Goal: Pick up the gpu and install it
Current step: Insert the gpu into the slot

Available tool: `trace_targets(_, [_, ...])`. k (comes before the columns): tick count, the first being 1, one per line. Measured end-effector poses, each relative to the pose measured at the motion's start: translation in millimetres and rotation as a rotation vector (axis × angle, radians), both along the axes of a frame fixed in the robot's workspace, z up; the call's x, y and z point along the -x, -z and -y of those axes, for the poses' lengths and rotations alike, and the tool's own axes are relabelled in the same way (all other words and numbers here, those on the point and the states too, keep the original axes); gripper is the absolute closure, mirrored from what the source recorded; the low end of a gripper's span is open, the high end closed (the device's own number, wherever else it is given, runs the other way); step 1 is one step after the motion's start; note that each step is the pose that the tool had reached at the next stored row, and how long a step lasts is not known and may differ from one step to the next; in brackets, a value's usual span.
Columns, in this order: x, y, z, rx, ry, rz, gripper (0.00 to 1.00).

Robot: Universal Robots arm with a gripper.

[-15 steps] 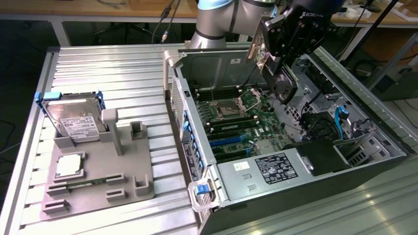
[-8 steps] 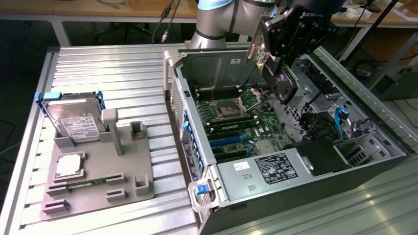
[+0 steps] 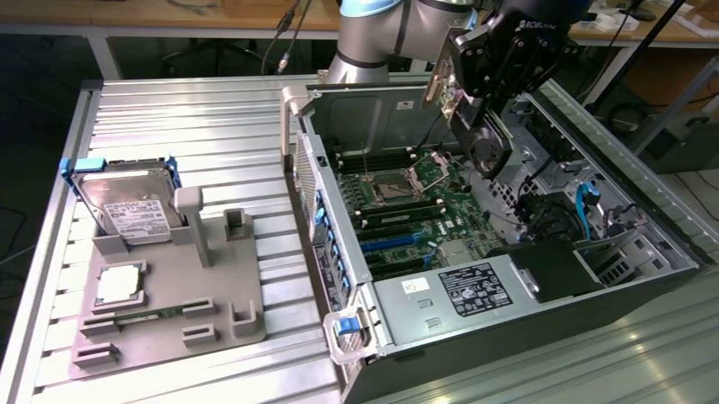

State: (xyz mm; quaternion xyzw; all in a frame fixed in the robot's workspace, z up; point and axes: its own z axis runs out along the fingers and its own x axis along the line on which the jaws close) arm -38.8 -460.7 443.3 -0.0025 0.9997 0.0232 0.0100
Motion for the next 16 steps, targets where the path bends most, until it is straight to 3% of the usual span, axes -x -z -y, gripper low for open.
trace_targets(8, [0.0,0.0,-0.1,0.0000,-0.033,0.0000,0.73])
trace_targets(16, [0.0,0.0,-0.1,0.0000,-0.124,0.0000,0.73])
